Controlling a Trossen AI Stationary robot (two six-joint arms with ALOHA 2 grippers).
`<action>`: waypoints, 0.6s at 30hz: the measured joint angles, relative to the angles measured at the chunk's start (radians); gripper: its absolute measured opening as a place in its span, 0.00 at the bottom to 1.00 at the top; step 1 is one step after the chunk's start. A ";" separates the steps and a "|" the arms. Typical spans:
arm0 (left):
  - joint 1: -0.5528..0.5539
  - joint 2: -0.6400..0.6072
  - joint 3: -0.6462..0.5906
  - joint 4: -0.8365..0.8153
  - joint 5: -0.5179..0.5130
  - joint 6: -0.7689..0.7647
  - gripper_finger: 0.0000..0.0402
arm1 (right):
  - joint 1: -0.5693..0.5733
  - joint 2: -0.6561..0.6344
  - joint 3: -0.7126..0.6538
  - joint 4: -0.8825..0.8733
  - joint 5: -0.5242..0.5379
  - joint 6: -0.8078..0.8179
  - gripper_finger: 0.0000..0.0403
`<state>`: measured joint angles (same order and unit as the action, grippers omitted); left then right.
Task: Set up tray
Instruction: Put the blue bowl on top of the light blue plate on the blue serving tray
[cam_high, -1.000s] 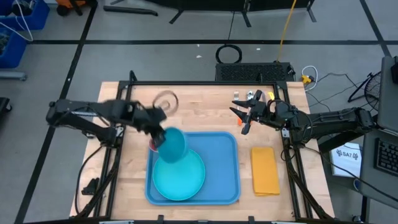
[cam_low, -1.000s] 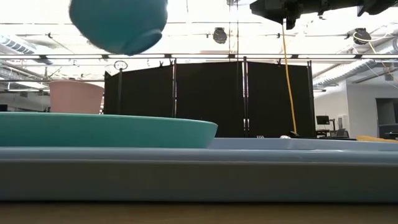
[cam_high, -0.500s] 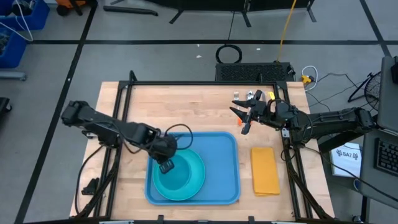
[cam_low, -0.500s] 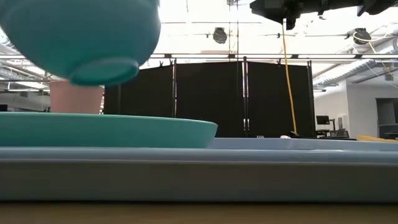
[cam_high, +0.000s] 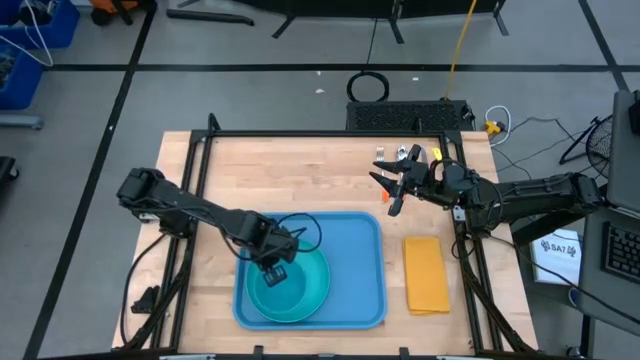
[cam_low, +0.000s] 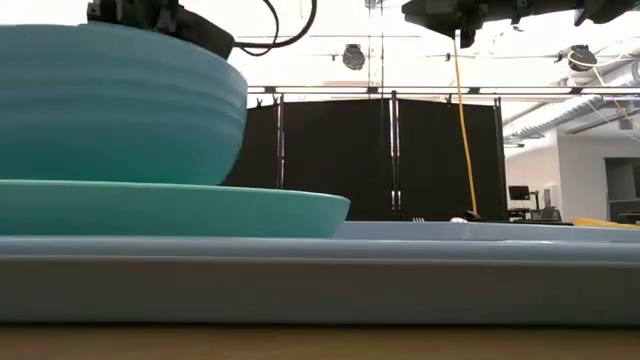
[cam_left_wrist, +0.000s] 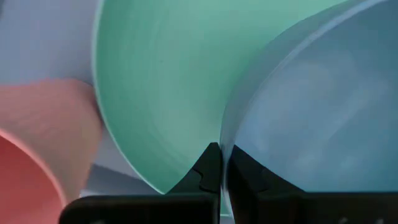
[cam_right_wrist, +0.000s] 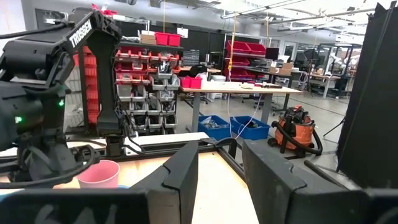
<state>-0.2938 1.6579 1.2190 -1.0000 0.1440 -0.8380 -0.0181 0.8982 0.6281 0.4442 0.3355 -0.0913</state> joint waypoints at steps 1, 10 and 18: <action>0.004 0.001 0.000 -0.001 -0.009 0.001 0.02 | 0.000 0.000 0.000 0.000 0.000 0.000 0.29; 0.031 0.002 0.000 -0.031 -0.028 0.025 0.02 | 0.000 0.000 0.000 0.000 0.000 0.000 0.29; 0.054 0.002 0.000 -0.072 -0.042 0.043 0.02 | 0.000 0.000 0.000 0.000 -0.001 0.000 0.29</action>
<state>-0.2398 1.6604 1.2190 -1.0718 0.1021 -0.7955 -0.0181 0.8982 0.6281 0.4442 0.3347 -0.0917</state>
